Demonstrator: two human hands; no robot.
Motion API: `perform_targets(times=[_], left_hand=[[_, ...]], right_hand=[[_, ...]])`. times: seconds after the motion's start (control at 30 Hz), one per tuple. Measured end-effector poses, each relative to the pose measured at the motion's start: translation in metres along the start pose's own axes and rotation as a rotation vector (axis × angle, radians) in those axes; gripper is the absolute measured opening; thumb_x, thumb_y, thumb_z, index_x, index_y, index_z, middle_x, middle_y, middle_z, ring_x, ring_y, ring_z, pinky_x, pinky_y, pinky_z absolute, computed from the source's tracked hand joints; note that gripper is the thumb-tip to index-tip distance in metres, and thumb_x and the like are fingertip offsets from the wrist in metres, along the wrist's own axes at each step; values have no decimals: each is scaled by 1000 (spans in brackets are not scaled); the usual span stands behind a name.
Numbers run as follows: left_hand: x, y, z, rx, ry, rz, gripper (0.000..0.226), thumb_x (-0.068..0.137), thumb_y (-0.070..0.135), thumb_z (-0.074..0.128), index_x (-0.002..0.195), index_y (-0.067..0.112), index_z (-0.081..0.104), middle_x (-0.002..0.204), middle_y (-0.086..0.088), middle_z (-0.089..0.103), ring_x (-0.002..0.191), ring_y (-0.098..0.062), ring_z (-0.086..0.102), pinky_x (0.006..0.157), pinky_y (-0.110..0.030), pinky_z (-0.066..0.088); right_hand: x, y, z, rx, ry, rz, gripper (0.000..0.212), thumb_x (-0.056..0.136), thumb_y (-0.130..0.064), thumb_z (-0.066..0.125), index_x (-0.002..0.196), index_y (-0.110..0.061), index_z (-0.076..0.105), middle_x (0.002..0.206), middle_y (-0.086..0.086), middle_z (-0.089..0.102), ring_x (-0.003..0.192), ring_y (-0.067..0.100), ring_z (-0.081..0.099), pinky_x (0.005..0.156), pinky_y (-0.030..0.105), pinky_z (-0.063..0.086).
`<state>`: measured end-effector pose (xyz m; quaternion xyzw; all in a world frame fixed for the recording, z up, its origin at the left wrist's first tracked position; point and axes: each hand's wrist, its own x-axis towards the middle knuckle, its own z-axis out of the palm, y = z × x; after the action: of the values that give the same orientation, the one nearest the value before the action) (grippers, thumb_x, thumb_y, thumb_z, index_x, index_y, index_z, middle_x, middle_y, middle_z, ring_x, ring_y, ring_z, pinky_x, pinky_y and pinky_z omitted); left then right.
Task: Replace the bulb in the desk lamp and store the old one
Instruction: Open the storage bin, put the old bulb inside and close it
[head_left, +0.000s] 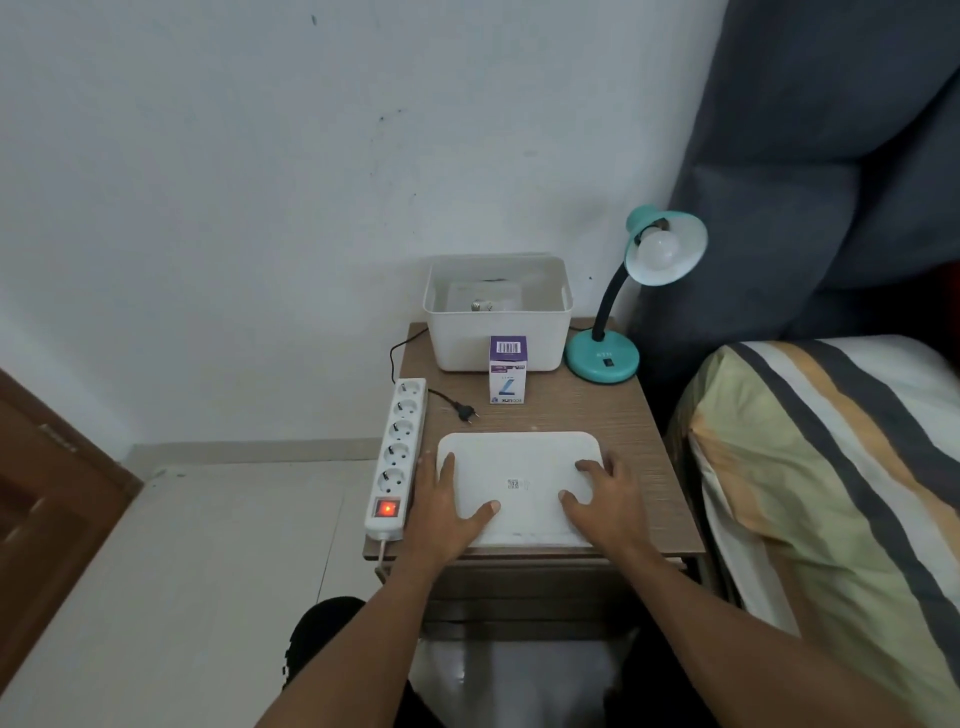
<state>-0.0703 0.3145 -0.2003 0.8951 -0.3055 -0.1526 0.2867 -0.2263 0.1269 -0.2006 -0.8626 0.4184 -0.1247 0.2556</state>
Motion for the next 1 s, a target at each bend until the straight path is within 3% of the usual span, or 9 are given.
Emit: perform_targets(times=[0.17,0.33,0.47,0.6,0.73,0.87,1.0], left_hand=[[-1,5,11,33,59,-43,103,86,76,55,163,23,12,172,-8,-4,159,-23,-5,126,-37,6],[-2,3,16,-23,137,-51,98,81,71,68,158,21,32,170,-10,13,158,-25,9,125,-36,15],[-1,5,14,-79,169,-49,99,78,68,74,157,23,35,170,-4,16,156,-25,20,121,-33,23],[18,15,-4,-94,235,29,98,77,61,80,155,17,40,169,-4,19,155,-25,24,118,-28,19],[55,43,-42,-105,325,108,97,76,58,83,153,14,44,169,-6,23,153,-27,27,118,-38,29],[105,70,-85,-122,421,181,96,72,63,81,146,10,52,163,-12,34,147,-29,39,116,-43,40],[163,90,-117,-119,433,203,93,75,60,82,146,8,50,159,-11,37,143,-28,42,114,-42,41]], right_hand=[[-7,7,10,26,75,-25,55,85,-49,65,135,-27,56,144,11,45,133,28,39,106,43,43],[-11,2,17,150,136,20,48,80,-35,76,125,-24,66,140,11,51,130,30,44,105,44,42],[-12,-2,16,271,162,66,47,78,-29,79,124,-24,69,145,12,49,133,32,46,107,45,43],[2,-15,3,337,190,58,47,79,-27,79,125,-21,69,147,13,47,134,31,47,107,38,39],[39,-49,-27,347,233,-6,48,84,-29,74,130,-20,64,146,9,44,131,27,45,99,33,42],[99,-88,-63,345,304,-93,47,83,-27,75,128,-17,65,149,10,42,135,26,42,107,30,33],[160,-120,-86,338,331,-113,49,82,-30,74,129,-17,65,148,10,44,134,25,44,109,36,36]])
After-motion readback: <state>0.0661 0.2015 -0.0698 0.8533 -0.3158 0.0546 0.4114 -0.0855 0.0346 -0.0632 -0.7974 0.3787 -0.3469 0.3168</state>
